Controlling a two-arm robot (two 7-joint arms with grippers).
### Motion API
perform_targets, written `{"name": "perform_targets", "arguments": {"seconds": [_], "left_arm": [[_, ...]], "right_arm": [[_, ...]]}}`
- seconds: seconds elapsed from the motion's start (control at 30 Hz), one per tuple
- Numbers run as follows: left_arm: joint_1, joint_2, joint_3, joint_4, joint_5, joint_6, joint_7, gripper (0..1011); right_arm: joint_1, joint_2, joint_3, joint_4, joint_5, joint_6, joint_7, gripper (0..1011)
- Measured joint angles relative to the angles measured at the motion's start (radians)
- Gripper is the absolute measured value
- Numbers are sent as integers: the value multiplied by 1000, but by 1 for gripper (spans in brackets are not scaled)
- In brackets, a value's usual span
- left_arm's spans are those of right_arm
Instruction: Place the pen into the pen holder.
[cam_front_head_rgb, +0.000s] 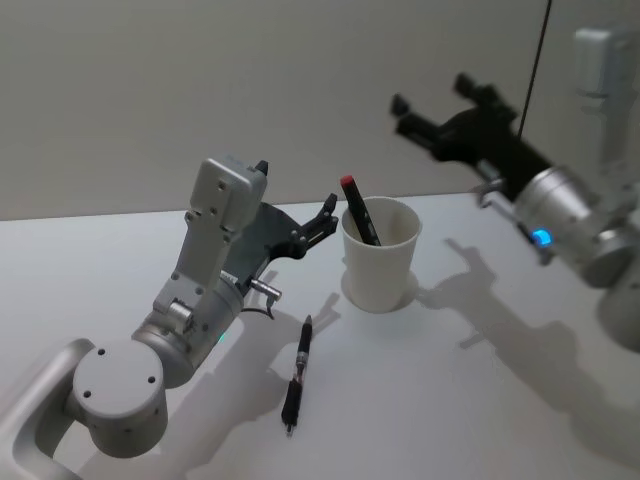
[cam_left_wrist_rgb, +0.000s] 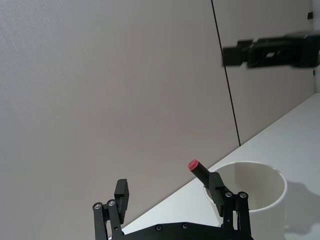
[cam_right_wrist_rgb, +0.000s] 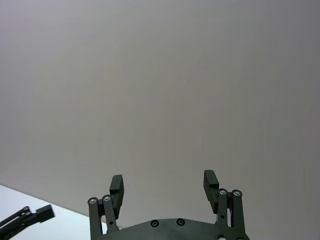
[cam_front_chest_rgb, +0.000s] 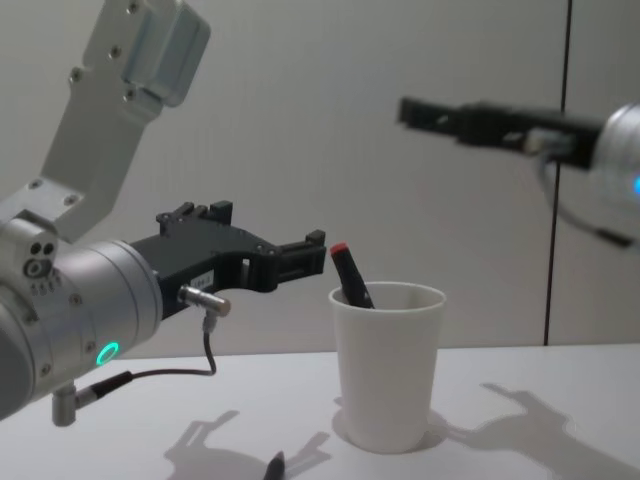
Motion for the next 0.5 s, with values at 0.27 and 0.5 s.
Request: {"name": "perform_targets", "arguments": {"seconds": [0.27, 0.5], "left_arm": [[0, 0, 0, 0, 0, 0, 0, 1001], [0, 0, 0, 0, 0, 0, 0, 1001]], "right_arm": [[-38, 102, 75, -134, -5, 34, -9, 1002], [-60, 160, 116, -208, -5, 52, -16, 1002]]}}
